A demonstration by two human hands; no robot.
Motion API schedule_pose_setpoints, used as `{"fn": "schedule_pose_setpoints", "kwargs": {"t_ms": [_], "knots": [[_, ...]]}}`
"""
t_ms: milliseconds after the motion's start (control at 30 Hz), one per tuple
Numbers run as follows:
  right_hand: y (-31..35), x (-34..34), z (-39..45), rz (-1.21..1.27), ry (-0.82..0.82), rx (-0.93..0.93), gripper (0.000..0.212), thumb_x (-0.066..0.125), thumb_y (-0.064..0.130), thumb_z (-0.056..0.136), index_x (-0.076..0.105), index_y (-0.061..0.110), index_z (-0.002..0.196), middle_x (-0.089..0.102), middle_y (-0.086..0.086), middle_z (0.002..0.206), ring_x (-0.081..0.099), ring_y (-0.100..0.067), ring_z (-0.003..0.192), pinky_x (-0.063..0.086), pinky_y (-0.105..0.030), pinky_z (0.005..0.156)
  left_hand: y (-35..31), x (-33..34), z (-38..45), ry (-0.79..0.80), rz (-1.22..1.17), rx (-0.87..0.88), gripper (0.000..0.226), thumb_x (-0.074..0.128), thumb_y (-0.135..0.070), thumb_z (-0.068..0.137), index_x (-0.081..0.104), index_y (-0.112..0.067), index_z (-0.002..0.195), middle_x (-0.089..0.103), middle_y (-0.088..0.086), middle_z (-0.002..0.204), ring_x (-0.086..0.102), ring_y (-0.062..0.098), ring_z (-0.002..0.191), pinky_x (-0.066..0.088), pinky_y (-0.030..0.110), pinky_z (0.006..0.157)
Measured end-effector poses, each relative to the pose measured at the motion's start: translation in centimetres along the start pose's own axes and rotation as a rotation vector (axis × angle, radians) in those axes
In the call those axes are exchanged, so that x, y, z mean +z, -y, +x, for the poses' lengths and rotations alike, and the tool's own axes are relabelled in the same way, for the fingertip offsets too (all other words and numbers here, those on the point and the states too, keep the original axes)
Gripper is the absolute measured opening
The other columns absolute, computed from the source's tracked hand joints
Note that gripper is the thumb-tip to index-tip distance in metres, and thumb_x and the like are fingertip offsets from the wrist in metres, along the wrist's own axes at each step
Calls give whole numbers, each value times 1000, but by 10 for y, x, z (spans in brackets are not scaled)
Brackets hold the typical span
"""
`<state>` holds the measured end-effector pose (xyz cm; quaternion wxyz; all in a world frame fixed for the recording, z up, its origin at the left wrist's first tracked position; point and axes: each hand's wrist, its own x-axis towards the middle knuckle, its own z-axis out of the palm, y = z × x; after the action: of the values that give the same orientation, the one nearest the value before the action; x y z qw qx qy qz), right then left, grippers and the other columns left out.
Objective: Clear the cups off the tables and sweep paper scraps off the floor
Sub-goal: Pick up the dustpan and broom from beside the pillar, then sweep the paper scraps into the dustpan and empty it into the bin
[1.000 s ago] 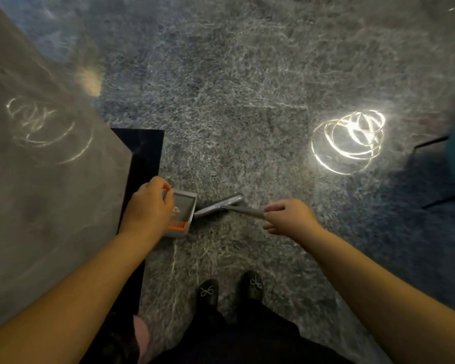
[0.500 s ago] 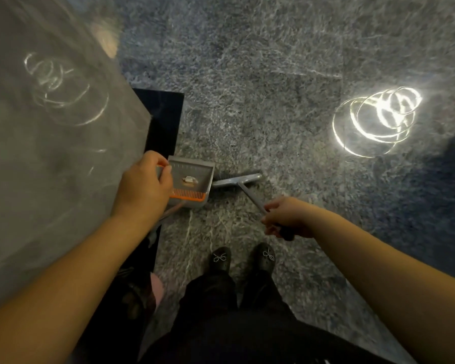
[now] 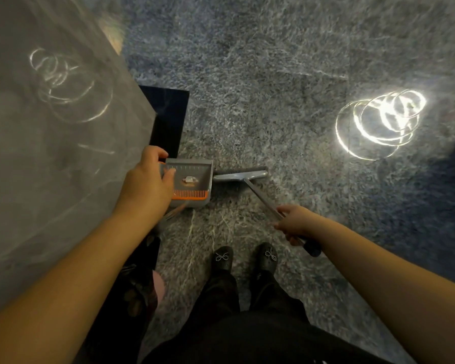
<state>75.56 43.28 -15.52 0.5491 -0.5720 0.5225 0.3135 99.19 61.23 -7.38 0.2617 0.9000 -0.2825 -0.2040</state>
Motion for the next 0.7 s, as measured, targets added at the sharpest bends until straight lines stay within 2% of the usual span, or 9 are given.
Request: {"fn": "schedule_pose_setpoints", "kwargs": {"t_ms": [67, 200, 300, 400, 500, 600, 700], "knots": [[-6, -5, -6, 37, -31, -3, 54, 58, 11, 94, 37, 18, 144, 53, -12, 74, 50, -19, 51, 45, -27, 43, -3, -3, 1, -56, 24, -9, 25, 56, -26, 97, 44, -23, 118, 58, 7, 93, 59, 23, 72, 47, 32, 60], [-18, -13, -18, 172, -79, -8, 58, 54, 11, 96, 31, 22, 148, 53, -12, 71, 48, -18, 47, 42, -24, 40, -16, -9, 5, -91, 41, 55, 25, 62, -26, 93, 50, -21, 115, 52, -3, 87, 46, 3, 64, 34, 19, 52], [-29, -16, -27, 284, -121, -18, 54, 50, 12, 98, 32, 25, 147, 51, -12, 68, 46, -18, 44, 40, -24, 41, -32, -9, 10, -73, 54, 110, 18, 63, -25, 92, 56, -20, 108, 51, -6, 79, 45, 5, 62, 34, 23, 53], [-43, -16, -37, 385, -170, -42, 50, 47, 14, 99, 34, 26, 146, 48, -10, 63, 45, -17, 41, 39, -25, 42, -49, -2, 13, -11, 60, 186, 15, 63, -27, 92, 56, -21, 104, 47, -13, 74, 44, 2, 63, 32, 17, 52], [-61, -14, -51, 486, -215, -66, 48, 49, 16, 99, 35, 26, 144, 47, -9, 64, 45, -16, 41, 39, -25, 42, -67, 11, 14, 69, 84, 279, 12, 63, -28, 92, 55, -24, 99, 49, -10, 75, 43, 0, 63, 30, 17, 51], [-81, -10, -69, 579, -285, -79, 52, 52, 15, 97, 36, 30, 144, 50, -9, 67, 47, -15, 41, 40, -24, 41, -91, 29, 10, 174, 117, 399, 12, 62, -28, 93, 50, -26, 93, 49, -7, 75, 43, 1, 63, 30, 22, 50], [-101, -1, -90, 686, -342, -72, 58, 55, 12, 95, 32, 29, 146, 50, -8, 65, 47, -14, 38, 40, -23, 40, -119, 49, 1, 282, 186, 507, 13, 59, -29, 94, 47, -25, 92, 53, -2, 76, 48, 11, 64, 35, 30, 55]]}}
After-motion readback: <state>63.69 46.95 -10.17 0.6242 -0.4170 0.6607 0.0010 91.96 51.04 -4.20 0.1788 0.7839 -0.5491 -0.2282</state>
